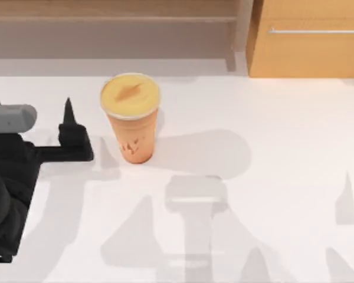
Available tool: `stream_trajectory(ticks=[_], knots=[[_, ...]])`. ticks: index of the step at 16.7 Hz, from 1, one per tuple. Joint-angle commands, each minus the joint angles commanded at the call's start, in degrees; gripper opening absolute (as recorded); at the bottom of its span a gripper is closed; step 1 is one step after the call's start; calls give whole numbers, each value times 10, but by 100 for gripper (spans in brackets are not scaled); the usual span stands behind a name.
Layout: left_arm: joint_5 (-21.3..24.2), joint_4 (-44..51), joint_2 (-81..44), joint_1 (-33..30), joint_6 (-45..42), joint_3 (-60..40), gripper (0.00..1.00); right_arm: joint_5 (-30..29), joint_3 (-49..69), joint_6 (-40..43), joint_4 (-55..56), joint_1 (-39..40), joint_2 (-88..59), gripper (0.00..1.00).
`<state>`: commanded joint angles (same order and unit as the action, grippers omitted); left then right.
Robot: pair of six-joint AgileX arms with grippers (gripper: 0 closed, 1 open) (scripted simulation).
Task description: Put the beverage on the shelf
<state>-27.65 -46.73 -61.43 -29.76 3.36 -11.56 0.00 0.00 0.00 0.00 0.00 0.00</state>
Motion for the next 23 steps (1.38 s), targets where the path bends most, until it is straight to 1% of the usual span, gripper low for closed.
stream_trajectory(ticks=[3,6,9,11,14,19,21,23], knots=[[-74,-125,-177,-78,9,-32,100,0,0,0,0,0,0,100],[-139,-235,-332,-146,18,-60,100,0,0,0,0,0,0,100],[-188,-318,-447,-197,24,-82,100,0,0,0,0,0,0,100],[-209,-354,-495,-219,28,-92,100,0,0,0,0,0,0,100],[-222,-375,-520,-231,29,-97,100,0,0,0,0,0,0,100],[-219,-373,-520,-227,29,-97,100,0,0,0,0,0,0,100],[-203,-367,-530,-212,26,-116,100,0,0,0,0,0,0,100],[-176,-357,-548,-185,21,-149,100,0,0,0,0,0,0,100]])
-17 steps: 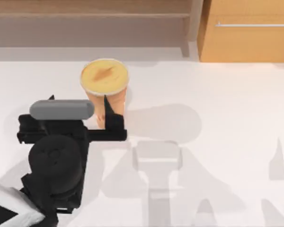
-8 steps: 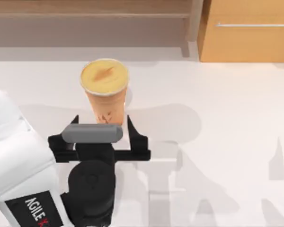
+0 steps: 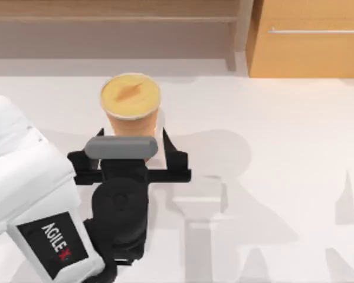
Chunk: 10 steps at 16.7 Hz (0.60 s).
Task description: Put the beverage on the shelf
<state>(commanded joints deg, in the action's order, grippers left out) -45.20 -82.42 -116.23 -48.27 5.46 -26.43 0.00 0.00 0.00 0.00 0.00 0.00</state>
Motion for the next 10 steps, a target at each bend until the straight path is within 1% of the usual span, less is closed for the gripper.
stream_trajectory(ticks=[3,5,10], knots=[[45,18,-30,45,-8,-53,100,0,0,0,0,0,0,100],[65,26,-44,65,-11,-77,100,0,0,0,0,0,0,100],[71,28,-48,71,-12,-83,100,0,0,0,0,0,0,100]])
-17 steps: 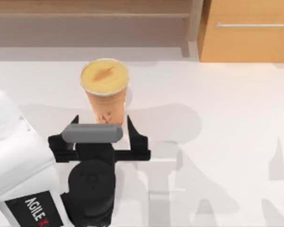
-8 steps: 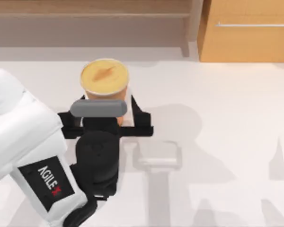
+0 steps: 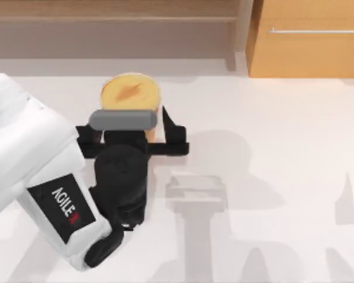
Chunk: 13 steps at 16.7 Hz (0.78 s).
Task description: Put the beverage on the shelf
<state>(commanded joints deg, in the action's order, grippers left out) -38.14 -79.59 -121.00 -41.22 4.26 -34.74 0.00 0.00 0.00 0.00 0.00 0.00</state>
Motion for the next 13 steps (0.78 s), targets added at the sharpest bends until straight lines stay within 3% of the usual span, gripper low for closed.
stream_trajectory(ticks=[13], knots=[[0,0,0,0,0,0,2,0,0,0,0,0,0,100]])
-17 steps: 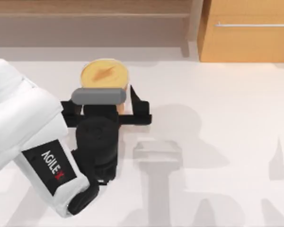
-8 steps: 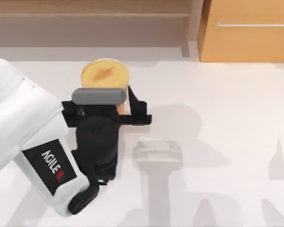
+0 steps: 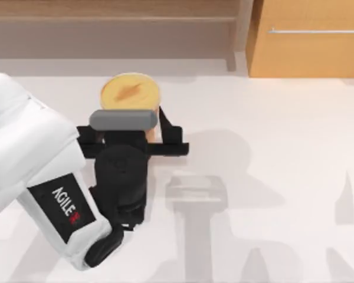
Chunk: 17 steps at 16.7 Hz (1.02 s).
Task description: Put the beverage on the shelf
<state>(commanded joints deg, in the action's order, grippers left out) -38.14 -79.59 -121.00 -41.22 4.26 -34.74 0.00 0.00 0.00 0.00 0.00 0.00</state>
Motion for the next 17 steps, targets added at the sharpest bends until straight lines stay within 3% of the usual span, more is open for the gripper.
stream_trajectory(ticks=[17], knots=[[0,26,28,-1,-1,2,0,0,0,0,0,0,0,100]])
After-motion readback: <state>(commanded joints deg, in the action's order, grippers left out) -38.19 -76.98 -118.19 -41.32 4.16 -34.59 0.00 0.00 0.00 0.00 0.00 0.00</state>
